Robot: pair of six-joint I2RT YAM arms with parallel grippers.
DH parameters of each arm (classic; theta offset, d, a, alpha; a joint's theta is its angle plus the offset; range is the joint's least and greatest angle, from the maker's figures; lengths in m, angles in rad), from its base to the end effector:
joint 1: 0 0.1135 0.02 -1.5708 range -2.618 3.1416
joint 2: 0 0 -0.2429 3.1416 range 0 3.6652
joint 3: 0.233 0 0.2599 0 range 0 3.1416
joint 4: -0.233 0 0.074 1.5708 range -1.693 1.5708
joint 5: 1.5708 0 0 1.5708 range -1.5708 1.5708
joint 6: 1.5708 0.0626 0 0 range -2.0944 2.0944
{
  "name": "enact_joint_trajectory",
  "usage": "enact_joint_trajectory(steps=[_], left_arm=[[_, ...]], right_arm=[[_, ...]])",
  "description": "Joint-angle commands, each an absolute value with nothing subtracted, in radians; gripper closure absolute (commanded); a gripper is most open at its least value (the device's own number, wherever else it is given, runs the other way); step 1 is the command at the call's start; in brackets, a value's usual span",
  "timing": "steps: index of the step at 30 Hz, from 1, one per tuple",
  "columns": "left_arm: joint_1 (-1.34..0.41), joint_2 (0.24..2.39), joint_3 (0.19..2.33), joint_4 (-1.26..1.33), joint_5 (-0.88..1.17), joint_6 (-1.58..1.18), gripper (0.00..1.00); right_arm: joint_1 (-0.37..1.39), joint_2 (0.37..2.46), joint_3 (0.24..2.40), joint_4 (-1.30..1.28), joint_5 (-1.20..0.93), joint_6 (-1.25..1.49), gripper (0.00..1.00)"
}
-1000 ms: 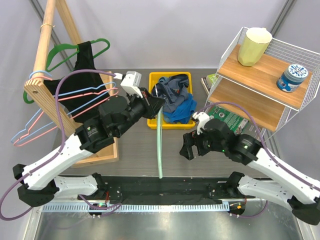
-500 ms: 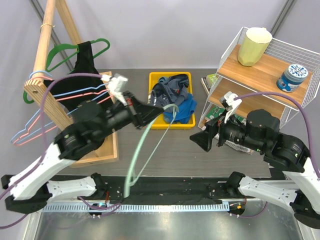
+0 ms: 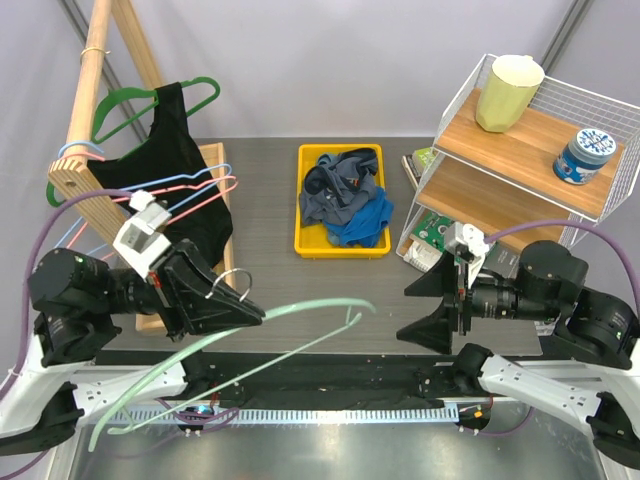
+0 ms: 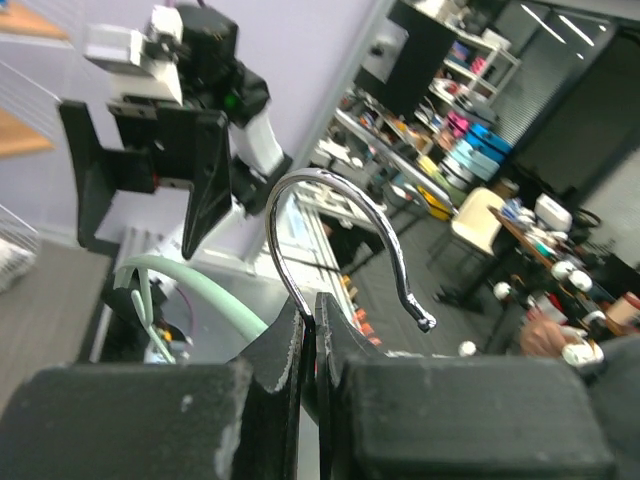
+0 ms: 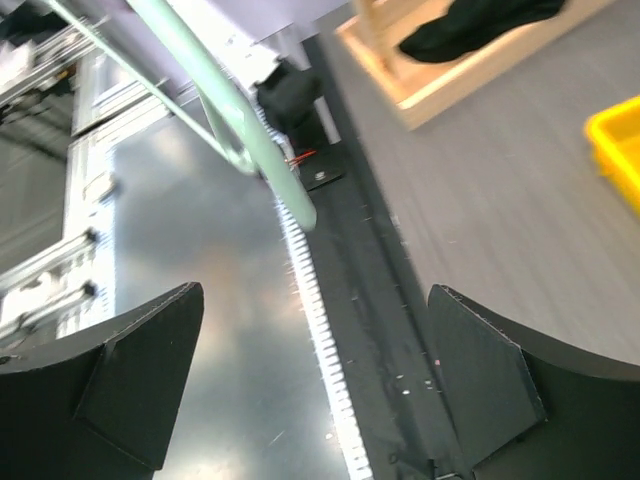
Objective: Remove the tank top from the hanger
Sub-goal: Place the hanger at the clothesline.
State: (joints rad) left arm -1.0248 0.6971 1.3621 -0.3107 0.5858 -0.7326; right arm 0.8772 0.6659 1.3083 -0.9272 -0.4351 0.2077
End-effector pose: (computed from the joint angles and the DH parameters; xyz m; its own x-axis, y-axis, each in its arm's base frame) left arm 0.0296 -0.1154 0.5165 -0.5224 -0.2134 -0.8255 0.8501 -0.2061 -0.4847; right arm 0.0571 0.1099 0.4264 -0.3729 -0.1560 -0.9147 -0.8983 0.3075 0.3138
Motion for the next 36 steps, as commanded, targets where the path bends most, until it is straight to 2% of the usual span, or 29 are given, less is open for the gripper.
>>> enact_joint_trajectory(steps=[1, 5, 11, 16, 18, 23, 25, 26, 28, 29, 30, 34, 36], left_arm=[[-1.022, 0.686, 1.313, -0.203, 0.747, -0.824, 1.0], [-1.023, 0.678, 1.289, -0.169, 0.739, -0.854, 1.0], [-1.022, 0.686, 1.232, -0.069, 0.747, -0.93, 1.0], [-1.023, 0.707, 1.212, -0.005, 0.741, -0.956, 1.0], [-1.023, 0.715, 1.204, 0.044, 0.736, -0.968, 1.0], [-1.022, 0.744, 1.178, 0.118, 0.733, -0.994, 1.0], [-1.022, 0.755, 1.164, 0.155, 0.738, -1.011, 1.0], [-1.023, 0.764, 1.163, 0.158, 0.735, -1.011, 1.0], [-1.022, 0.77, 1.157, 0.161, 0.73, -1.008, 1.0], [-1.022, 0.776, 1.154, 0.164, 0.729, -1.008, 1.0], [-1.022, 0.776, 1.152, 0.166, 0.727, -1.006, 1.0], [-1.022, 0.764, 1.149, 0.115, 0.68, -0.953, 0.99], [-1.023, 0.758, 1.154, 0.069, 0.646, -0.928, 0.93]], right_arm=[[0.881, 0.681, 1.278, -0.836, -0.633, 0.196, 0.0], [0.881, 0.704, 1.243, -0.717, -0.773, 0.222, 0.0], [0.881, 0.741, 1.213, -0.648, -0.833, 0.242, 0.06], [0.881, 0.739, 1.115, -0.532, -0.919, 0.301, 0.21], [0.881, 0.736, 1.091, -0.488, -0.923, 0.328, 0.31], [0.881, 0.703, 0.979, -0.297, -0.957, 0.439, 0.38], [0.881, 0.696, 0.941, -0.243, -0.966, 0.483, 0.5], [0.882, 0.69, 0.934, -0.229, -0.966, 0.483, 0.64], [0.881, 0.684, 0.927, -0.226, -0.96, 0.486, 0.81], [0.882, 0.681, 0.925, -0.23, -0.954, 0.485, 0.93], [0.879, 0.666, 0.923, -0.236, -0.948, 0.483, 0.98], [0.881, 0.608, 0.925, -0.313, -0.875, 0.454, 0.99], [0.881, 0.562, 0.934, -0.343, -0.845, 0.442, 0.99]])
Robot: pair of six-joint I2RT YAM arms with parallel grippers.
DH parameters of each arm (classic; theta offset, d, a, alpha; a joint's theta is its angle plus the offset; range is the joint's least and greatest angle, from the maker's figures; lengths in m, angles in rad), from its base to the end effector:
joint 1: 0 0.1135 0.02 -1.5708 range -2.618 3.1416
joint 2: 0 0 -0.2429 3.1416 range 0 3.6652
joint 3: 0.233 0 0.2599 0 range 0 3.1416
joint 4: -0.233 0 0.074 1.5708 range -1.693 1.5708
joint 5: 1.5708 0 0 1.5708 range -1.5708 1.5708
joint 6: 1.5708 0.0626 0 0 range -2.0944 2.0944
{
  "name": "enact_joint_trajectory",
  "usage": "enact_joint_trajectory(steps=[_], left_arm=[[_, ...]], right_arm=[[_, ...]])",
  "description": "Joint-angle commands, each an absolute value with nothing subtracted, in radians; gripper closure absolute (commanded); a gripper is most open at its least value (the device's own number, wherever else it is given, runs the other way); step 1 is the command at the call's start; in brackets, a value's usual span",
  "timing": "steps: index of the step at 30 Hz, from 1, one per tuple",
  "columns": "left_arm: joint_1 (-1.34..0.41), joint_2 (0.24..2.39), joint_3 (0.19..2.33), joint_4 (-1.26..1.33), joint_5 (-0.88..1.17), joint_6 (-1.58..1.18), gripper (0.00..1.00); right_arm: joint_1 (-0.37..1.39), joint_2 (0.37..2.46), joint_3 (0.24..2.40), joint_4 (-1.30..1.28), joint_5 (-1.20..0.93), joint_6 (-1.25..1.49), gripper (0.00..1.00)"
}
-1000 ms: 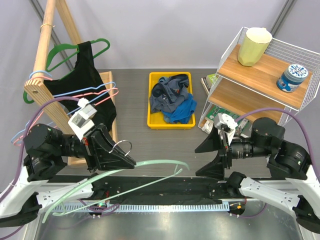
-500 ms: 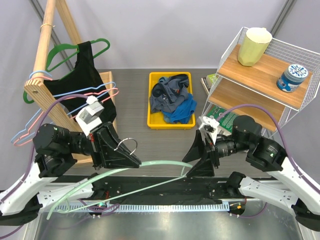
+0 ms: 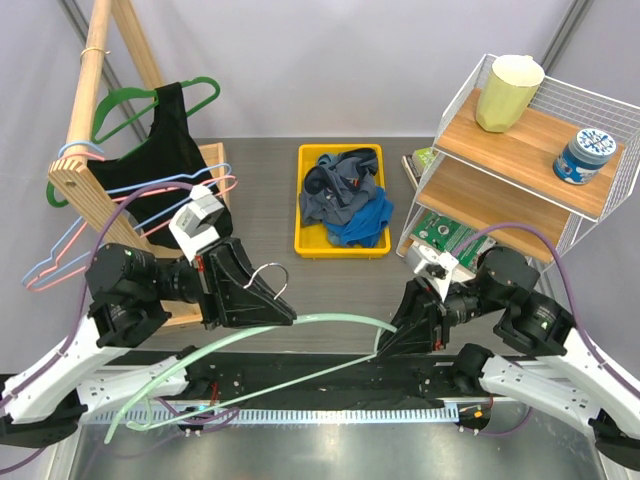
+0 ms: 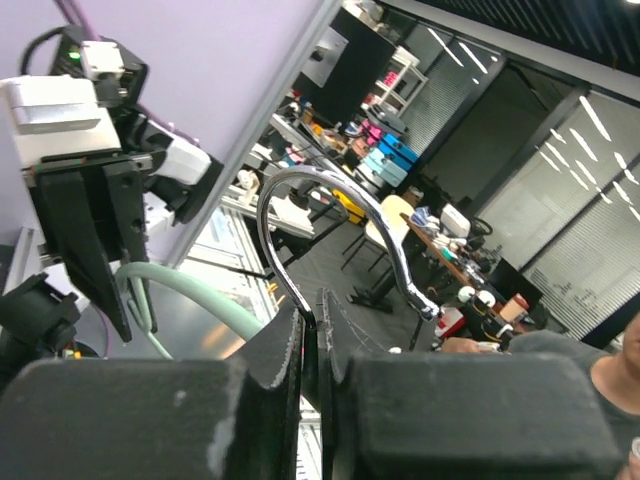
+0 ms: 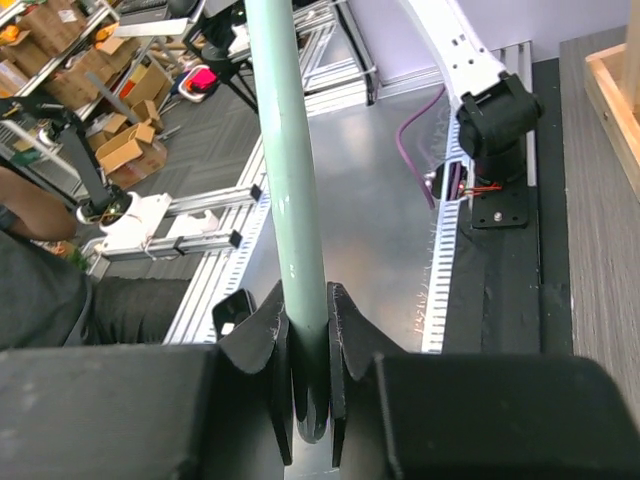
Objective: Remove the tank top from the hanger
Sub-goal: Place the hanger at the clothesline.
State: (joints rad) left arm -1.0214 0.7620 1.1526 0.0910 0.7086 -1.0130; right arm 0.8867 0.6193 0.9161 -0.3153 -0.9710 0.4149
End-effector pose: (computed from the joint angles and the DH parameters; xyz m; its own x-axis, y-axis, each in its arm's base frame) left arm 0.0503 -0.1603 0.4893 -0.6769 -0.1282 -0.7249 0.7074 -0.3857 -0.5924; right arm 0.0584 0.1534 0.3838 -0.3973 -0.1271 -0.9088 -0.8730 -0.2531 0.4170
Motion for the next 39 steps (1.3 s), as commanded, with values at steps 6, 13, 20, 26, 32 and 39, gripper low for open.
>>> enact_joint_trajectory(steps=[6, 13, 20, 26, 32, 39], left_arm=[[-1.023, 0.723, 1.193, -0.136, 0.493, -0.793, 0.16], [-1.022, 0.629, 1.242, -0.323, 0.27, -0.66, 0.0], [-1.023, 0.514, 1.247, -0.48, 0.034, -0.578, 0.0], [-1.022, 0.434, 1.224, -0.56, -0.047, -0.551, 0.0], [-1.023, 0.361, 1.183, -0.615, -0.043, -0.545, 0.0], [-1.022, 0.331, 1.16, -0.709, -0.115, -0.563, 0.0]], right_arm=[[0.881, 0.457, 0.988, -0.489, -0.759, 0.408, 0.99], [0.881, 0.4, 1.08, -0.762, -0.628, 0.354, 0.99], [0.881, 0.354, 1.201, -0.951, -0.48, 0.307, 0.99], [0.881, 0.422, 1.399, -1.188, -0.169, 0.27, 0.99], [0.882, 0.549, 1.517, -1.293, 0.182, 0.285, 0.99], [0.881, 0.779, 1.519, -1.143, 0.224, 0.218, 0.99]])
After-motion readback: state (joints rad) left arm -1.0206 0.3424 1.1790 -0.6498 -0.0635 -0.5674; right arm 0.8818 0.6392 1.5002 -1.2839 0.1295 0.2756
